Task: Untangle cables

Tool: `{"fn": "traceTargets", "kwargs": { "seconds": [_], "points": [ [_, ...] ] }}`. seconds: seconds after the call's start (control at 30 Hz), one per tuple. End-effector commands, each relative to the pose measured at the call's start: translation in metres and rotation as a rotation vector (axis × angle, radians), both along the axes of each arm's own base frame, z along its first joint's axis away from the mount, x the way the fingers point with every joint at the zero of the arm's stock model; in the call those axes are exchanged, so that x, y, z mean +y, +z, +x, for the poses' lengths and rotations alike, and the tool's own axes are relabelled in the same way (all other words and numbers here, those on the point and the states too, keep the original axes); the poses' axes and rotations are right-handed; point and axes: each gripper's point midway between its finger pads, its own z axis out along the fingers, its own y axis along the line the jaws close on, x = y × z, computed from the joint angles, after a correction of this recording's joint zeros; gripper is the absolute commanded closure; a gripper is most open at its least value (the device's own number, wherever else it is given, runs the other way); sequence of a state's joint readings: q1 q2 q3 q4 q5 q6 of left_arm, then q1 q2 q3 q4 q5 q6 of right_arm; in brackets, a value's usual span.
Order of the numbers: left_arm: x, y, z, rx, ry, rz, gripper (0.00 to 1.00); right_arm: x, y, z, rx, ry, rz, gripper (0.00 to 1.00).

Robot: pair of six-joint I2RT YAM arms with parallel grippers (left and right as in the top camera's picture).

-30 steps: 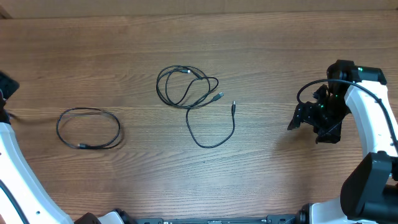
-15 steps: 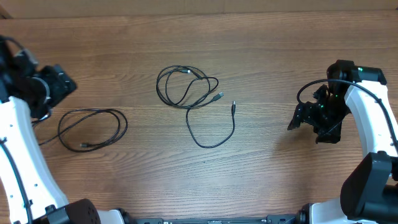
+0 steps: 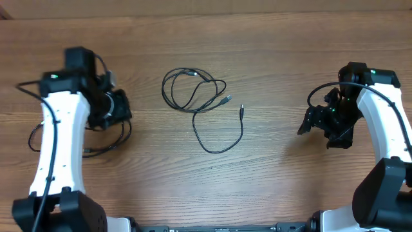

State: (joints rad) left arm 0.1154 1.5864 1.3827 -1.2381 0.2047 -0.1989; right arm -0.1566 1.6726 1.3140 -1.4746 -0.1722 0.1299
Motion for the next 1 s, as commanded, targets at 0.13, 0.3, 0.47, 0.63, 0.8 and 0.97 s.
{"fn": "traceTargets", "kwargs": {
  "seconds": [0.13, 0.3, 0.47, 0.63, 0.8, 0.97],
  "points": [
    [0.004, -0.069, -0.011, 0.031, 0.015, 0.058, 0.94, -0.001, 0.006, 0.005, -0.032, -0.001, 0.0, 0.16],
    [0.023, -0.101, -0.016, 0.019, 0.078, 0.167, 0.96, -0.001, 0.006, 0.005, -0.032, -0.001, 0.0, 0.16],
    [0.03, -0.116, -0.016, -0.006, 0.085, 0.209, 0.96, -0.001, 0.006, 0.004, -0.032, -0.001, 0.0, 0.16],
    [0.047, -0.118, -0.018, -0.004, 0.103, 0.304, 0.96, -0.001, 0.006, 0.004, -0.031, -0.001, 0.0, 0.16],
    [0.073, -0.113, -0.022, 0.007, 0.13, 0.454, 0.96, -0.001, 0.006, 0.004, -0.029, -0.001, 0.0, 0.16],
    [0.074, -0.113, -0.021, 0.006, 0.151, 0.455, 0.96, -0.001, 0.006, 0.004, -0.029, -0.001, 0.0, 0.16]
  ]
}}
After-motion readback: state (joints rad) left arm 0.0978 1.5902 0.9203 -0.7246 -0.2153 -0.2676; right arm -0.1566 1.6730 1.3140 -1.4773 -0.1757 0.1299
